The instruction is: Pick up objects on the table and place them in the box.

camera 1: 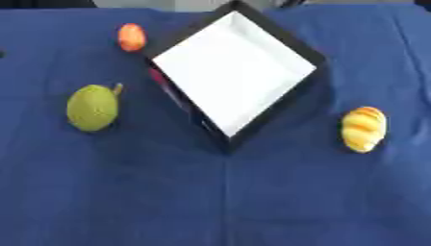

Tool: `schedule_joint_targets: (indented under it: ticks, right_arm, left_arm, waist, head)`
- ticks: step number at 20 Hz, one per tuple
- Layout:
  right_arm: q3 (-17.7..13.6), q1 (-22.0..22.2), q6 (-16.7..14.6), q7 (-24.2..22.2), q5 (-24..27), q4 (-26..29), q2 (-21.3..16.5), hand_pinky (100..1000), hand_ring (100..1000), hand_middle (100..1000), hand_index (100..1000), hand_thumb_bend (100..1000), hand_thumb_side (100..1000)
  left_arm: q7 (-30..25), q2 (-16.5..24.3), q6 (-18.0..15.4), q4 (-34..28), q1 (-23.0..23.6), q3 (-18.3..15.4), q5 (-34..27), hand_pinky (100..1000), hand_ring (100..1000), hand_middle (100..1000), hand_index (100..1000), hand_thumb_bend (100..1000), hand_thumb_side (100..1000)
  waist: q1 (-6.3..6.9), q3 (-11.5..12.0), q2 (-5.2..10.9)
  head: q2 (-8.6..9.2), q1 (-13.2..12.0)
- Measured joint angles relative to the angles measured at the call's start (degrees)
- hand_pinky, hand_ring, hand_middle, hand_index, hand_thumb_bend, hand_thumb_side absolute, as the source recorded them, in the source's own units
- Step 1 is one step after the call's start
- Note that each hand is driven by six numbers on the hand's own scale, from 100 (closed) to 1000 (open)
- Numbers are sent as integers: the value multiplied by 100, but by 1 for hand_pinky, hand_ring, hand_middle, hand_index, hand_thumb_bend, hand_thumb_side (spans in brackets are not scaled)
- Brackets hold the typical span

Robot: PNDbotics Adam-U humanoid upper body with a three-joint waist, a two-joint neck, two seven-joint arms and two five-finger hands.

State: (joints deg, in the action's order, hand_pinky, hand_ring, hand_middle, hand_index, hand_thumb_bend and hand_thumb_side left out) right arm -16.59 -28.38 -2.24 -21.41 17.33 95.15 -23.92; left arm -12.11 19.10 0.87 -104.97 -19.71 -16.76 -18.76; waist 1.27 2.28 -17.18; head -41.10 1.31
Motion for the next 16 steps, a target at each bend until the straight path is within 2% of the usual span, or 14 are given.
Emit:
schedule_joint_targets:
  ticks: [11, 13, 16]
  right_arm:
    - [-1, 14, -4, -3, -19, -1, 0, 1000, 793, 758, 878, 100, 573]
    - [-14, 16, -4, 0, -19, -2, 0, 1000, 792, 757, 877, 100, 572]
    - [-31, 20, -6, 3, -24, -18, -5, 1000, 792, 757, 877, 100, 571]
  left_arm:
    - [-16, 0, -7, 1, -4, 2, 13, 605, 701, 731, 762, 100, 507]
    - [-12, 1, -10, 1, -50, 2, 15, 605, 701, 731, 763, 100, 483]
    - [-21, 116, -34, 61, -237, 40, 78, 606, 704, 737, 774, 100, 378]
  waist:
    - [0, 4, 0]
    - [0, 4, 0]
    - [0, 3, 0]
  head:
    - [5, 27]
    - [5, 86]
    - [5, 147]
